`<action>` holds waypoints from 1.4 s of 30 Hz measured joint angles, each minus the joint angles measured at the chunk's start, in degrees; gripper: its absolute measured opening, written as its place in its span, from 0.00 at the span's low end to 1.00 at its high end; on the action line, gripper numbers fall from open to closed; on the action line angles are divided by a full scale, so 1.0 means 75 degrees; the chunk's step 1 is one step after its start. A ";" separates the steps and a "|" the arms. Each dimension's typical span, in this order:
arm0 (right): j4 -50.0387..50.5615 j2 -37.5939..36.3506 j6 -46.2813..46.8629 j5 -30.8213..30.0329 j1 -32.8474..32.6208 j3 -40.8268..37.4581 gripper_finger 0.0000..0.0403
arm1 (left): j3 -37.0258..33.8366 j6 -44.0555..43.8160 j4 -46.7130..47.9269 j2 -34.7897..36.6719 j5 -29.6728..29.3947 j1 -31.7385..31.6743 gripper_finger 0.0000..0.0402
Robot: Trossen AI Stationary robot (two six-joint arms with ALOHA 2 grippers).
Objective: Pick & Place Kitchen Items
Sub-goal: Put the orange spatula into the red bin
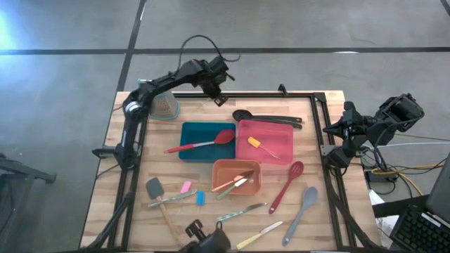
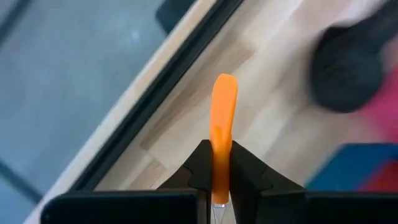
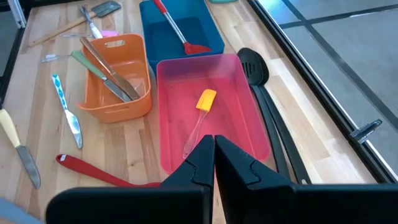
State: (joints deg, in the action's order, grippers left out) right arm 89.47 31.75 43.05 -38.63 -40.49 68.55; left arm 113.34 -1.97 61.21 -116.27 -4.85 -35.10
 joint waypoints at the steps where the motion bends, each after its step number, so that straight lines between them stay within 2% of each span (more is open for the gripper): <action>1: 0.0000 0.0000 0.0000 0.0000 0.0000 0.0000 0.02 | 0.0017 0.0002 -0.0033 0.0206 0.0001 0.0079 0.07; 13: 0.0000 0.0000 0.0000 0.0000 0.0000 0.0000 0.02 | -0.0005 -0.0186 0.0007 0.2744 -0.0181 0.1332 0.07; 20: 0.0000 0.0000 0.0000 0.0002 0.0003 0.0000 0.02 | -0.0011 -0.0726 0.0160 0.4203 -0.0332 0.2131 0.07; 26: 0.0000 0.0000 0.0000 0.0002 0.0000 0.0000 0.02 | -0.0014 -0.1346 -0.0096 0.5081 -0.0626 0.2854 0.07; 34: 0.0000 0.0000 0.0001 0.0002 0.0000 0.0000 0.02 | -0.0014 -0.1096 -0.1869 0.5015 -0.0563 0.4072 0.07; 42: 0.0000 0.0000 0.0000 0.0002 0.0001 0.0000 0.02 | -0.0008 -0.0822 -0.2713 0.4121 0.0293 0.4257 0.07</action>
State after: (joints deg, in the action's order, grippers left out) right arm 89.47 31.75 43.05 -38.62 -40.48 68.55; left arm 113.27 -8.14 40.86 -85.37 -2.65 -3.18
